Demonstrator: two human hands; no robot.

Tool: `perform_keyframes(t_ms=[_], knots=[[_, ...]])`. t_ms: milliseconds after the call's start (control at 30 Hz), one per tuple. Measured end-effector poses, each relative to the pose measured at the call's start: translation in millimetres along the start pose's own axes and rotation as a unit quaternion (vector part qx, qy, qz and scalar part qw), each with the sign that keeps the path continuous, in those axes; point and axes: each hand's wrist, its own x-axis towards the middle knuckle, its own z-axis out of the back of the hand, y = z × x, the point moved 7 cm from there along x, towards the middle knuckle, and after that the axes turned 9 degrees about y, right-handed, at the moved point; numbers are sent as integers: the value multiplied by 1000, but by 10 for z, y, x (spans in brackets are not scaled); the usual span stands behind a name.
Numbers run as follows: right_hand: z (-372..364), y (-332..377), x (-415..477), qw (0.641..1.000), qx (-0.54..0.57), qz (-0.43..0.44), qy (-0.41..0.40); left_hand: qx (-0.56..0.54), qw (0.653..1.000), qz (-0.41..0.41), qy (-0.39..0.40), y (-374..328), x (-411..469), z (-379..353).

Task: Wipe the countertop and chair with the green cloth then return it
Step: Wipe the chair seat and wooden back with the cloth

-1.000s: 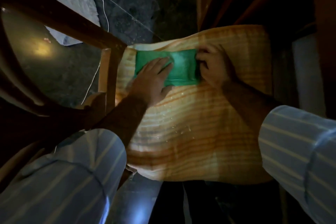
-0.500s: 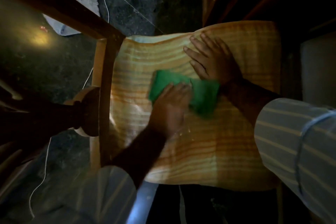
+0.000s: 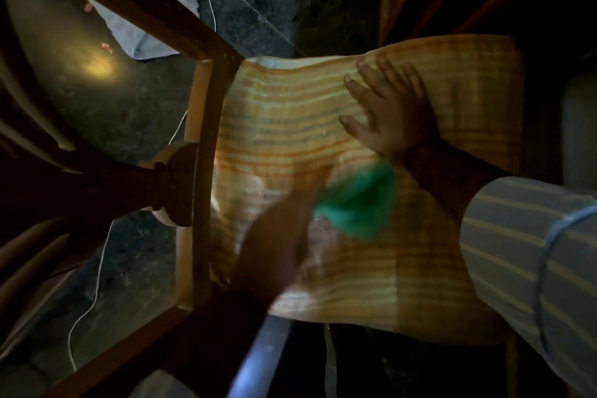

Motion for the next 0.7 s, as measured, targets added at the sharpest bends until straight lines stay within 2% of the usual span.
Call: perform_keyframes(t_ms=[67,133,233,300,367,567,633,700], knots=[[16,27,-31,1000,-5,12,-16,96,989,-7,-115,95,353,473],[36,34,-50,999,-5,14,-33,160,976,-2,-148,255,704,630],[21,34,-36,999,-17,7,-31,180,982,21,-53,569,1116,322],[-3,27,-33,999,-22,13,-27,190,979,59,-39,649,1150,53],[-21,18,-34,999,-31,20,-30,194,978,57,-49,562,1015,-166],[-8,23,-21,1000,-14,10,-24,148,988,-27,41,87,-515,-963],[2,21,-26,1000,-12,11,-26,124,987,-50,90,-71,-1026,-1057],[-2,25,-24,999,-12,10,-28,107,987,-49,107,-160,-1219,-939]])
